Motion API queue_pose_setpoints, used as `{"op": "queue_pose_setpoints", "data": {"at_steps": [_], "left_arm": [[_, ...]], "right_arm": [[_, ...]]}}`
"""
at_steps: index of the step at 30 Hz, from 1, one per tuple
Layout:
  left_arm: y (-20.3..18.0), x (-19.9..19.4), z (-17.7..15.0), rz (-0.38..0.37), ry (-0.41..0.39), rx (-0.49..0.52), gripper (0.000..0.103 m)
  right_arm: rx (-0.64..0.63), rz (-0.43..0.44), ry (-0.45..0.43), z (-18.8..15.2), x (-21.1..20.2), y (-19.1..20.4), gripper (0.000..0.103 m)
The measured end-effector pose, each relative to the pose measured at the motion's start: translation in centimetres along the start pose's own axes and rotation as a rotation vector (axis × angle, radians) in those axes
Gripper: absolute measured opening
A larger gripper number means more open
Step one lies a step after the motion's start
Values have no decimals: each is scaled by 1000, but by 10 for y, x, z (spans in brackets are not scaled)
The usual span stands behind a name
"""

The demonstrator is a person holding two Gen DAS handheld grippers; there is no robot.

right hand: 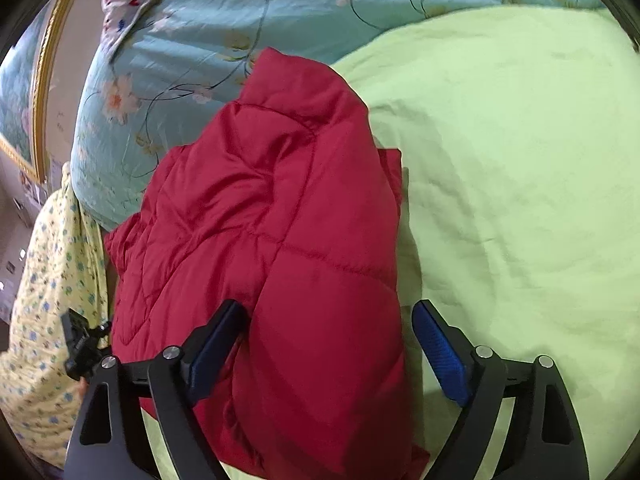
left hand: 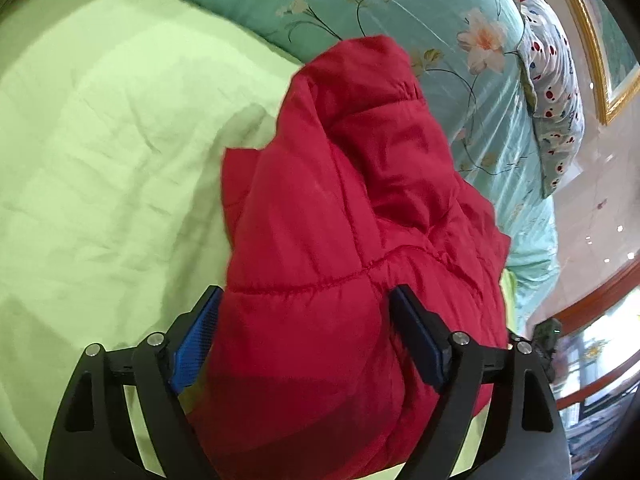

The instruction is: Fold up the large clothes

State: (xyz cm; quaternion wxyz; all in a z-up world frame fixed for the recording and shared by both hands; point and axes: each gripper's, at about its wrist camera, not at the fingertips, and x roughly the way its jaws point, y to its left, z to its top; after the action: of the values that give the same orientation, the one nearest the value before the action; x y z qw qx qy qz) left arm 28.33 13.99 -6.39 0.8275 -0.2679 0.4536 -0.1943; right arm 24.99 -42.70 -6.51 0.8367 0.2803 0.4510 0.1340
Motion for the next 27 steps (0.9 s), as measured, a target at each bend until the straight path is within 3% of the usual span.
{"op": "queue_pose_setpoints", "data": {"at_steps": [6, 12, 15, 17, 19, 27], "left_arm": [[-8, 17, 1, -20, 24, 11, 97], [-19, 22, -2, -7, 12, 70, 97], [-27, 18, -5, -5, 0, 108, 81], [-31, 13, -6, -12, -6, 126, 71], [-37, 6, -6, -14, -12, 143, 62], [-63, -48, -24, -61, -46, 205, 50]], "right_arm": [[19, 44, 26, 3, 17, 3, 92], [27, 77, 67, 0, 32, 11, 91], [10, 62, 70, -1, 29, 20, 74], [8, 68, 67, -3, 22, 25, 55], [3, 70, 61, -5, 11, 33, 47], [-43, 101, 57, -32, -39, 61, 38]]}}
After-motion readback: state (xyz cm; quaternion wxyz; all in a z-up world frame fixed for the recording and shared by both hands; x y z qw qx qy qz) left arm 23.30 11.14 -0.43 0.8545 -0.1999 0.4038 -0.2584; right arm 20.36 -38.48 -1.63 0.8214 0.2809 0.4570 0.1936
